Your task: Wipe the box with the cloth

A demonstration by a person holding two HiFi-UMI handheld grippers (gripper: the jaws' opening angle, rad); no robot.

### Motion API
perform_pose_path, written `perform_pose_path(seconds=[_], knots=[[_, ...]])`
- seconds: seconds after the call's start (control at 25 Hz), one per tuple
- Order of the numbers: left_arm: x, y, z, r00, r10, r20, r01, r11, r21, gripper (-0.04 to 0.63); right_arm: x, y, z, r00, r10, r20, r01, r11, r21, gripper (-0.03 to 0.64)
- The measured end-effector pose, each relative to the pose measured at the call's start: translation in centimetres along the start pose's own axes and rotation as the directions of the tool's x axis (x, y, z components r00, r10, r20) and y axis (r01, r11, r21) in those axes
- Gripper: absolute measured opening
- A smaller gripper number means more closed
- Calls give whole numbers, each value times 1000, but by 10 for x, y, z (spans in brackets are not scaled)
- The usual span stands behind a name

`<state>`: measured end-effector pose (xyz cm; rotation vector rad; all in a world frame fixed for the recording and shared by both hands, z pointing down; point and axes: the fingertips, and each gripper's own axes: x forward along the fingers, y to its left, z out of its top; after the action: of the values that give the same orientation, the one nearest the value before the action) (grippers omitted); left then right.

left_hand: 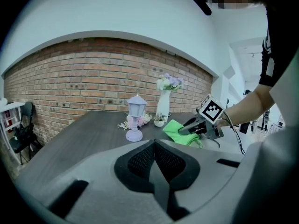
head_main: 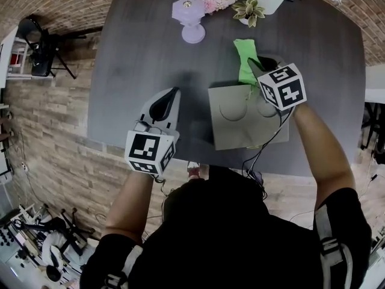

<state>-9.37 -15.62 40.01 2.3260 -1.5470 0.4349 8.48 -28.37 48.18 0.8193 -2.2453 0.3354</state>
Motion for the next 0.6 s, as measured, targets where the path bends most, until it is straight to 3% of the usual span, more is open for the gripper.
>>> perform_pose_path(seconds=[0.28,0.6], knots=[[23,-19,5,998,-57,-1,57,998,21,9,-6,-17,-7,1000,-21,1,21,1000,-4,37],[31,-23,4,998,-65,-19,66,998,26,9,-13,-42,-20,999,-54,-1,54,998,41,37]])
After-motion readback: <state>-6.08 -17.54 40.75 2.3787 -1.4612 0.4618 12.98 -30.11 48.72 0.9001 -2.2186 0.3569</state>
